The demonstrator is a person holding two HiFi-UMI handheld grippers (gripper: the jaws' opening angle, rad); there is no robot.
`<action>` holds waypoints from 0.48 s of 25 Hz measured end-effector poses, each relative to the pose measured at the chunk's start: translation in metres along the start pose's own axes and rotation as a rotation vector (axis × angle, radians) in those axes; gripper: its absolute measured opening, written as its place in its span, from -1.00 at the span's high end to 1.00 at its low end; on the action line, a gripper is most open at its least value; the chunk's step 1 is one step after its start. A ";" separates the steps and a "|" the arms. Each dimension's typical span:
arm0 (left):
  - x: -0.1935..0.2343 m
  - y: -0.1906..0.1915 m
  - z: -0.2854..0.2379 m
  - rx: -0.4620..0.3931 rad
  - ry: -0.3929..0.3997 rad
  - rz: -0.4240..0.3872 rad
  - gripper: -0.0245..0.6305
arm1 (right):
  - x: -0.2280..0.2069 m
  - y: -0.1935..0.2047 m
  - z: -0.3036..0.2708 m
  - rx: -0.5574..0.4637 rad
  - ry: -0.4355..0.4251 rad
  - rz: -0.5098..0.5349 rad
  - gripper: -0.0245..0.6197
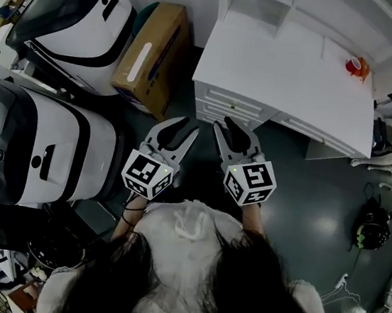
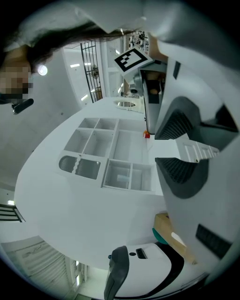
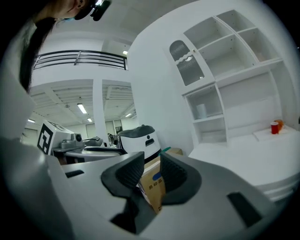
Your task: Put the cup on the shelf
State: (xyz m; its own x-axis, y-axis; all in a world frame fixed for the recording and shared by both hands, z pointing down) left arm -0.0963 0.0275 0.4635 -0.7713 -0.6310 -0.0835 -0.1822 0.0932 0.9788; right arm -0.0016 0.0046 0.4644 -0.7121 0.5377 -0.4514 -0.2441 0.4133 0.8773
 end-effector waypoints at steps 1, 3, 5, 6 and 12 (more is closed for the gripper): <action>-0.003 0.003 0.008 -0.002 0.012 0.000 0.53 | 0.008 0.007 0.005 -0.002 0.009 -0.002 0.57; -0.010 0.008 0.022 -0.007 0.036 0.002 0.53 | 0.021 0.019 0.013 -0.001 0.025 -0.003 0.58; -0.016 0.010 0.035 -0.014 0.054 0.003 0.53 | 0.035 0.028 0.023 0.002 0.038 0.000 0.58; -0.019 0.010 0.041 -0.018 0.061 0.004 0.53 | 0.041 0.032 0.027 0.002 0.044 0.001 0.58; -0.037 0.007 0.061 -0.047 0.094 0.009 0.53 | 0.062 0.040 0.046 0.001 0.061 0.028 0.60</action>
State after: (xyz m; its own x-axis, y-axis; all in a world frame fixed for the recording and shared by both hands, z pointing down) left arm -0.1058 0.0984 0.4622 -0.7119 -0.6998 -0.0592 -0.1455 0.0645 0.9873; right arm -0.0253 0.0886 0.4635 -0.7578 0.5030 -0.4156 -0.2227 0.3994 0.8893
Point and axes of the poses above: the fingertips, and each gripper's own axes: z backward along the fingers, x to its left, y out of its underside, the point moved 2 cm from there along z, backward along the fingers, and after that the axes turned 13 degrees about -z, right-handed, at the moved point
